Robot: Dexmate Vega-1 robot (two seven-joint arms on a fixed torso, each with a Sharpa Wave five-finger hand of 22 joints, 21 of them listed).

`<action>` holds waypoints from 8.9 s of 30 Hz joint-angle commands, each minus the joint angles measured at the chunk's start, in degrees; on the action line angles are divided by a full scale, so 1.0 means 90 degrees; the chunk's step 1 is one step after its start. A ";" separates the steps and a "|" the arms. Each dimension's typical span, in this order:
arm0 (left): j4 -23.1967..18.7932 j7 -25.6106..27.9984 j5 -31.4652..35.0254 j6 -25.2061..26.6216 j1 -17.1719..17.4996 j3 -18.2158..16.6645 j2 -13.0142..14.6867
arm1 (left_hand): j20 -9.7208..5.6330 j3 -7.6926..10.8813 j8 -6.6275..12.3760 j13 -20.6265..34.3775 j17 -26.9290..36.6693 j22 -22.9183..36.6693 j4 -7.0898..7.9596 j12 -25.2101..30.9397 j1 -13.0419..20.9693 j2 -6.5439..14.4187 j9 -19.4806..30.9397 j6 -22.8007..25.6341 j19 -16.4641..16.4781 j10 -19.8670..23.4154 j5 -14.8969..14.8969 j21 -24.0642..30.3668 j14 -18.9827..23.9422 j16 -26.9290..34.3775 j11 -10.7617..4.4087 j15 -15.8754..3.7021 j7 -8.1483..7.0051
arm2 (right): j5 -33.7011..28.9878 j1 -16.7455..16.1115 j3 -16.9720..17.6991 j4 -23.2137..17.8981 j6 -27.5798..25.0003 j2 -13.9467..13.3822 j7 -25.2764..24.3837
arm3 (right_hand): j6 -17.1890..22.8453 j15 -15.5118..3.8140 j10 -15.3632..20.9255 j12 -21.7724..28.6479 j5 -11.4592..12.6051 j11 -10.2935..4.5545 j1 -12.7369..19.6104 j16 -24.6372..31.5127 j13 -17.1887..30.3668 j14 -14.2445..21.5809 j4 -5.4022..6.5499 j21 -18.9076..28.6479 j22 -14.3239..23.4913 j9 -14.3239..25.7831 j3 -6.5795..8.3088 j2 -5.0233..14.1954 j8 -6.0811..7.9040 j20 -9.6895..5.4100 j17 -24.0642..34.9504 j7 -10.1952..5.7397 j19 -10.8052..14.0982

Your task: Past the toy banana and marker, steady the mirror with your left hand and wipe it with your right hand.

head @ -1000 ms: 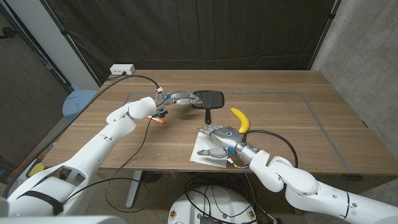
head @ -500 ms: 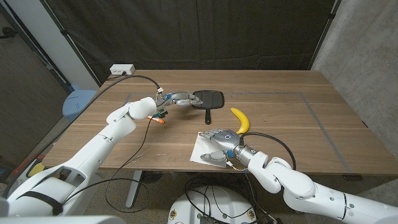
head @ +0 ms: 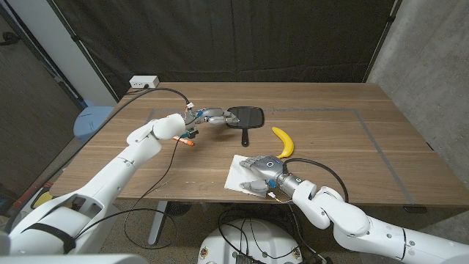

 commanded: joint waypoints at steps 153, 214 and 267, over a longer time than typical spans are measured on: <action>0.0106 -0.0455 0.1528 0.0573 -0.0166 0.0756 -0.0174 | -0.0079 -0.0607 -0.0523 -0.0039 -0.0042 0.0114 0.0706 -0.0197 -0.1281 -0.0237 0.0008 -0.1478 -0.1372 -0.1295 0.0248 -0.0650 -0.1810 -0.0099 -0.0244 -0.0355 -0.0269 | 0.1029 0.3194 0.0445 0.6960 -0.0034 0.4444 -0.3590 | 0.5187 -0.1239 0.3997 0.0486 -0.0222 -0.0661 0.3005 0.0821 0.0052 0.3586 0.0122 0.1867 0.0371 0.0014 0.0141 0.0836 0.0830 -0.0648 0.0885 -0.0316 0.1127; 0.1189 -0.0387 0.1620 0.0122 -0.0825 0.1032 -0.0551 | -0.0080 -0.0616 -0.0560 -0.0037 -0.0047 0.0103 0.0675 -0.0238 -0.1296 -0.0227 0.0009 -0.1508 -0.1372 -0.1330 0.0311 -0.0658 -0.1796 -0.0137 -0.0208 -0.0356 -0.0281 | -0.0205 0.2988 -0.0516 0.5329 0.0034 0.3102 -0.1793 | 0.5530 -0.1252 0.3850 0.0245 -0.0177 -0.0798 0.3107 0.0503 0.0065 0.3331 0.0098 0.2127 0.0335 -0.0010 0.0028 0.0709 0.0697 -0.0689 0.0891 -0.0392 0.0857; 0.0905 -0.0525 0.1582 0.0419 -0.0600 0.0910 -0.0449 | -0.0057 -0.0629 -0.0573 -0.0037 -0.0055 0.0095 0.0647 -0.0228 -0.1293 -0.0244 0.0011 -0.1541 -0.1319 -0.1319 0.0363 -0.0652 -0.1526 -0.0128 -0.0198 -0.0461 -0.0291 | -0.0443 0.4311 -0.0701 0.8811 -0.0461 0.4685 -0.1687 | 0.5647 -0.1256 0.3910 0.0184 -0.0149 -0.0801 0.3161 0.0418 0.0069 0.3340 0.0116 0.2311 0.0275 -0.0011 -0.0036 0.0725 0.0540 -0.0704 0.0942 -0.0387 0.0789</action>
